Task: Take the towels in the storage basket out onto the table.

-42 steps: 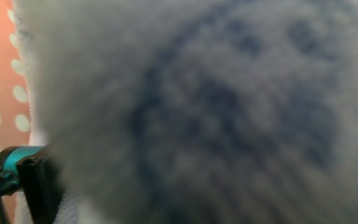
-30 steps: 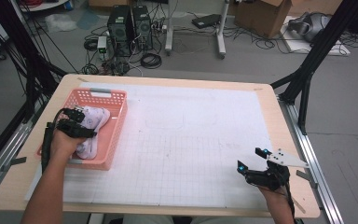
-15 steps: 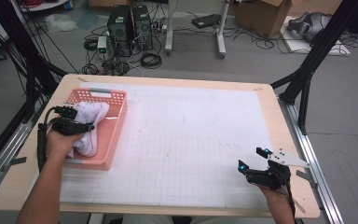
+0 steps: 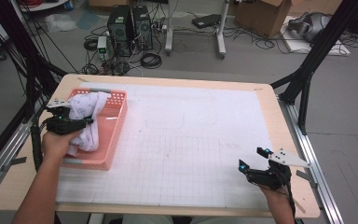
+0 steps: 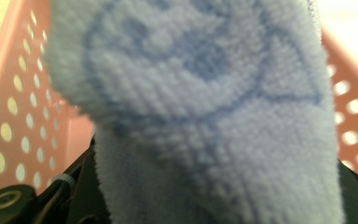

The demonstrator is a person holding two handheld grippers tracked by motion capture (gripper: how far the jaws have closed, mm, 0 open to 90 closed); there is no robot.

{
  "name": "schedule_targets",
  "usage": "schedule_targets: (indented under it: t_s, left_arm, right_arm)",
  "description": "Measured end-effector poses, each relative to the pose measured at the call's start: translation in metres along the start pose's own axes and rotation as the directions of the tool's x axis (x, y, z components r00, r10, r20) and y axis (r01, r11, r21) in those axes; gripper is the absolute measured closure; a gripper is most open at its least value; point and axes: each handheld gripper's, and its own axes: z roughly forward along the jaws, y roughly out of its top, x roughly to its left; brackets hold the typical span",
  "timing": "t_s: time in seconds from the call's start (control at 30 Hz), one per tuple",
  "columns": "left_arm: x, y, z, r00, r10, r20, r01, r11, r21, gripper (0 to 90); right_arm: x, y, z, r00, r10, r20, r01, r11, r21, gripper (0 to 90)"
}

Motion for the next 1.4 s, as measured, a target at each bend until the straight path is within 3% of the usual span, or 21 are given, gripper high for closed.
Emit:
schedule_targets:
  t_s: [0.07,0.13,0.17,0.2,0.23,0.4,0.6,0.63,0.73,0.8,0.87,0.93,0.97,1.0,1.03,1.1,1.17,1.2,1.23,1.33,1.4]
  left_arm:
    - [0.000,0.001,-0.003,1.0000,-0.003,0.007,0.003,0.9997,-0.023,50.2]
    - [-0.003,0.003,-0.011,0.9995,-0.006,0.032,0.009,0.9955,-0.095,50.2]
    - [-0.003,0.003,-0.011,0.9995,-0.006,0.032,0.009,0.9955,-0.095,50.2]
    - [-0.004,0.004,-0.016,0.9985,-0.009,0.054,0.016,0.9907,-0.135,50.2]
    - [-0.004,0.004,-0.016,0.9985,-0.009,0.054,0.016,0.9907,-0.135,50.2]
    - [-0.007,0.006,-0.024,0.9932,0.006,0.116,0.020,0.9747,-0.223,50.1]
    - [-0.016,0.010,-0.034,0.9779,0.044,0.204,0.030,0.9376,-0.346,49.9]
    - [-0.016,0.010,-0.034,0.9779,0.044,0.204,0.030,0.9376,-0.346,49.9]
    - [-0.025,0.012,-0.040,0.9614,0.085,0.262,0.030,0.9133,-0.406,49.8]
    - [-0.027,0.012,-0.041,0.9581,0.097,0.269,0.024,0.9097,-0.415,49.6]
    - [-0.036,0.013,-0.043,0.9439,0.134,0.302,0.012,0.8999,-0.436,49.6]
    - [-0.044,0.014,-0.045,0.9346,0.152,0.321,0.009,0.8935,-0.449,49.6]
    - [-0.044,0.014,-0.045,0.9346,0.152,0.321,0.009,0.8935,-0.449,49.6]
    - [-0.051,0.015,-0.046,0.9253,0.172,0.338,0.003,0.8887,-0.459,49.6]
    - [-0.051,0.015,-0.046,0.9253,0.172,0.338,0.003,0.8887,-0.459,49.6]
    - [-0.063,0.017,-0.047,0.9120,0.191,0.363,0.004,0.8806,-0.474,49.6]
    - [-0.067,0.018,-0.047,0.9084,0.197,0.369,0.002,0.8799,-0.475,49.5]
    - [-0.070,0.019,-0.047,0.9039,0.204,0.376,0.000,0.8791,-0.477,49.5]
    - [-0.078,0.020,-0.046,0.8943,0.217,0.391,-0.004,0.8782,-0.478,49.6]
    - [-0.084,0.021,-0.046,0.8862,0.232,0.401,-0.012,0.8776,-0.479,49.5]
    - [-0.097,0.022,-0.043,0.8726,0.248,0.421,-0.017,0.8761,-0.482,49.5]
  right_arm:
    - [0.001,0.000,0.000,1.0000,0.004,-0.001,-0.004,1.000,0.002,10.4]
    - [0.001,0.000,0.000,1.0000,-0.002,-0.002,0.002,1.000,0.001,10.4]
    - [0.001,0.000,0.000,1.0000,-0.002,-0.002,0.002,1.000,0.001,10.4]
    - [0.001,0.000,0.000,1.0000,-0.004,-0.003,0.004,1.000,0.001,10.4]
    - [0.001,0.000,0.001,1.0000,-0.004,-0.003,0.004,1.000,0.001,10.4]
    - [0.001,0.001,0.001,1.0000,-0.007,-0.004,0.007,1.000,0.000,10.4]
    - [0.002,0.001,0.001,1.0000,-0.005,-0.006,0.005,1.000,0.001,10.4]
    - [0.002,0.001,0.001,1.0000,-0.004,-0.006,0.004,1.000,0.000,10.4]
    - [0.002,0.001,0.001,1.0000,-0.007,-0.007,0.007,1.000,-0.003,10.4]
    - [0.002,0.001,0.001,0.9999,-0.010,-0.008,0.010,1.000,-0.003,10.4]
    - [0.002,0.001,0.001,0.9999,-0.009,-0.010,0.009,1.000,-0.005,10.4]
    - [0.003,0.001,0.001,0.9999,-0.006,-0.012,0.006,1.000,-0.002,10.4]
    - [0.003,0.001,0.001,0.9999,-0.006,-0.012,0.006,1.000,-0.002,10.4]
    - [0.003,0.001,0.002,0.9998,-0.013,-0.013,0.013,1.000,-0.004,10.4]
    - [0.003,0.001,0.002,0.9999,-0.008,-0.013,0.008,1.000,-0.001,10.4]
    - [0.004,0.001,0.002,0.9999,-0.007,-0.014,0.007,1.000,0.000,10.4]
    - [0.003,0.001,0.003,0.9998,-0.013,-0.015,0.013,1.000,-0.001,10.4]
    - [0.003,0.001,0.003,0.9998,-0.013,-0.015,0.013,1.000,-0.001,10.4]
    - [0.004,0.001,0.002,0.9999,-0.005,-0.014,0.005,1.000,0.002,10.4]
    - [0.003,0.001,0.002,0.9999,-0.010,-0.013,0.010,1.000,0.001,10.4]
    - [0.003,0.001,0.002,0.9998,-0.009,-0.015,0.009,1.000,0.000,10.4]
